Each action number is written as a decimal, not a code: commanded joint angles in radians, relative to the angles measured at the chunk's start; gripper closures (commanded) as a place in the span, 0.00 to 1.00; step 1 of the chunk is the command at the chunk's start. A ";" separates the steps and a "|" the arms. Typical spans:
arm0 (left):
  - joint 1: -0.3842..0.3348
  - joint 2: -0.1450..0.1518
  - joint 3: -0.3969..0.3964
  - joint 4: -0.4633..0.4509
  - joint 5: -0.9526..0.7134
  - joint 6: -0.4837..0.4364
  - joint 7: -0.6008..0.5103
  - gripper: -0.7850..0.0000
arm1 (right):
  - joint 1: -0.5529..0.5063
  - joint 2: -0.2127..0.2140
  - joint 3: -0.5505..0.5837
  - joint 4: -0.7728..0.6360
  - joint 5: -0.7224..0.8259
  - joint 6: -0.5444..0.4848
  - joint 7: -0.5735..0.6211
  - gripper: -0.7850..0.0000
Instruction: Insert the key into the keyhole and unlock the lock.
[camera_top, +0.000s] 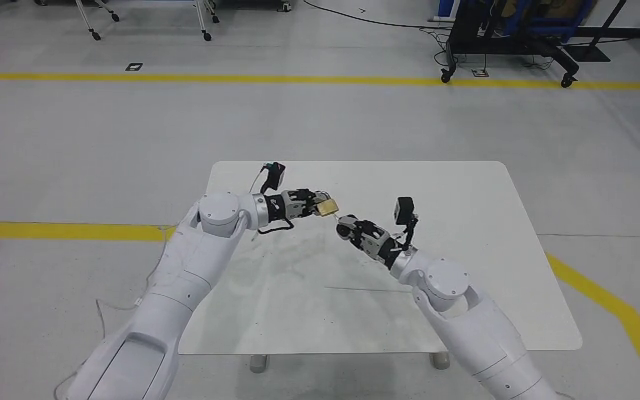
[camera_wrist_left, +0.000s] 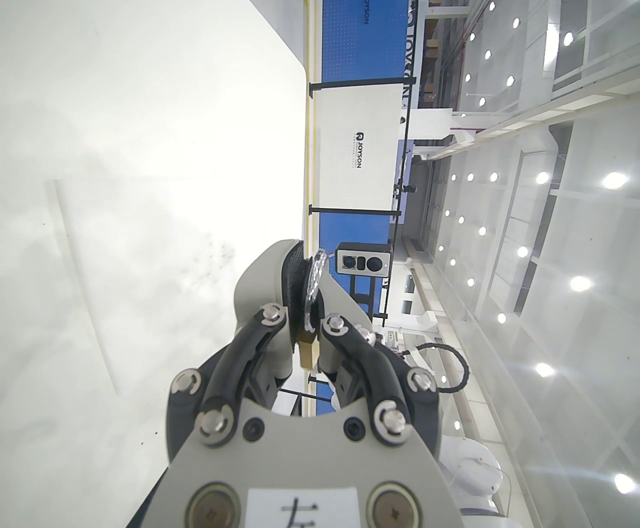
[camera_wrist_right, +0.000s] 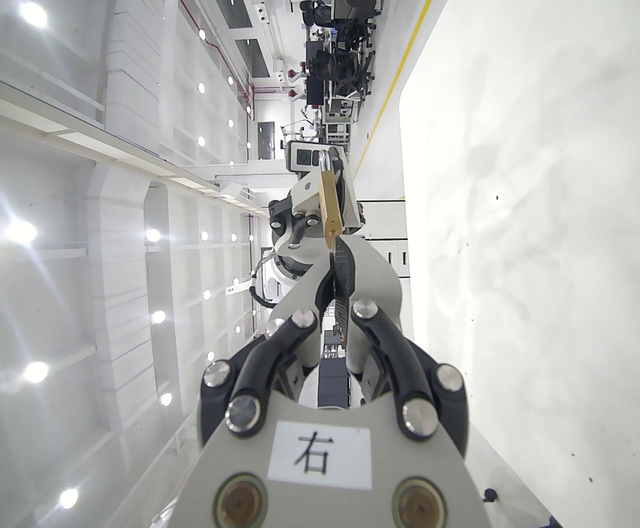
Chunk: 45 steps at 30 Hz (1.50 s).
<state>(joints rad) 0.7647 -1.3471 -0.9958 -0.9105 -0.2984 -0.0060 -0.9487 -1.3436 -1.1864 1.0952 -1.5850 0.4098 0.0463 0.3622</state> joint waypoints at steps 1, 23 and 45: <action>0.001 0.000 0.000 -0.001 0.000 0.003 0.002 1.00 | 0.002 -0.002 -0.006 -0.001 -0.008 0.002 -0.008 1.00; 0.005 0.000 -0.004 -0.007 -0.009 0.021 0.001 1.00 | 0.005 -0.024 -0.061 -0.034 -0.135 0.014 -0.089 1.00; -0.007 -0.003 -0.013 0.022 -0.063 0.046 -0.029 1.00 | 0.034 -0.034 -0.032 0.006 -0.109 0.030 -0.038 0.00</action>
<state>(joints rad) 0.7578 -1.3500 -1.0063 -0.8913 -0.3518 0.0366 -0.9747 -1.3094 -1.2201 1.0637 -1.5791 0.3002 0.0772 0.3255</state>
